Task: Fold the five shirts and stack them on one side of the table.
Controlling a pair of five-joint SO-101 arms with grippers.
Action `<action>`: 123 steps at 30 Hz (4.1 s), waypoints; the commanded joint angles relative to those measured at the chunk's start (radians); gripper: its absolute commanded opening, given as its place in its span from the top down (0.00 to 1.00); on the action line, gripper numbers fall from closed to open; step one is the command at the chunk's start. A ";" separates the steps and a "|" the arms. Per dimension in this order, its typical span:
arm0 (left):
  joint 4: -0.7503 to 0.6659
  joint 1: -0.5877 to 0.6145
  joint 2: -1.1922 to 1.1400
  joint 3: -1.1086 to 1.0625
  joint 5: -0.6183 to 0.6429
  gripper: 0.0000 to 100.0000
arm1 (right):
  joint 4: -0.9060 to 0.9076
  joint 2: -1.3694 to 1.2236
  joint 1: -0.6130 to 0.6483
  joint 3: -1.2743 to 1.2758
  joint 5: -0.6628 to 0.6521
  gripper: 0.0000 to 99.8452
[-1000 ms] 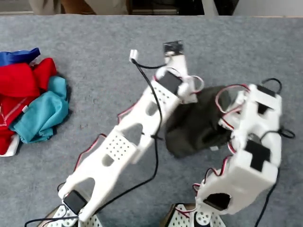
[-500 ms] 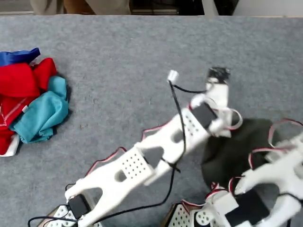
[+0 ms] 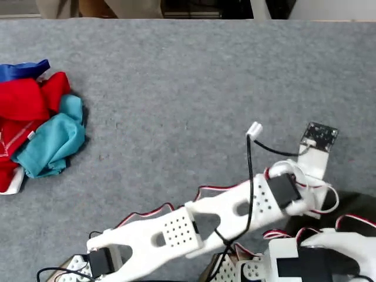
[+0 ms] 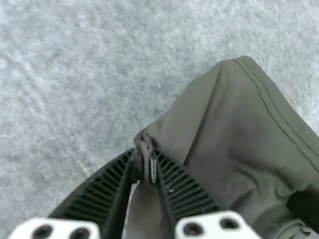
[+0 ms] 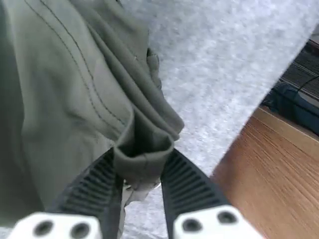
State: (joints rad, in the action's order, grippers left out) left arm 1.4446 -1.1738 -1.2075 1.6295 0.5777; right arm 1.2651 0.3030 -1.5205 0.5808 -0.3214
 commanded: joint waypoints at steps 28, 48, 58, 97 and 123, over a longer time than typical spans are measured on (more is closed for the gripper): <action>0.308 0.445 0.254 0.043 -0.195 0.97 | 0.488 0.054 0.104 -0.335 -0.064 0.86; 0.316 0.773 0.328 0.038 -0.229 0.97 | 0.468 0.050 -0.008 -0.440 -0.120 0.69; 0.316 0.776 0.326 0.037 -0.229 0.97 | 0.373 0.047 0.073 -0.231 -0.118 0.69; 0.316 0.779 0.326 -0.086 -0.230 0.97 | -0.058 -0.051 0.019 0.064 -0.057 0.97; 0.316 0.779 0.326 -0.086 -0.230 0.97 | 0.044 -0.047 -0.025 -0.277 -0.278 0.91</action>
State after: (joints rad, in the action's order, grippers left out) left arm 1.7499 -0.4035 -0.9482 1.5359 0.3552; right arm 1.3080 0.2447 -1.5313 0.3092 -0.5623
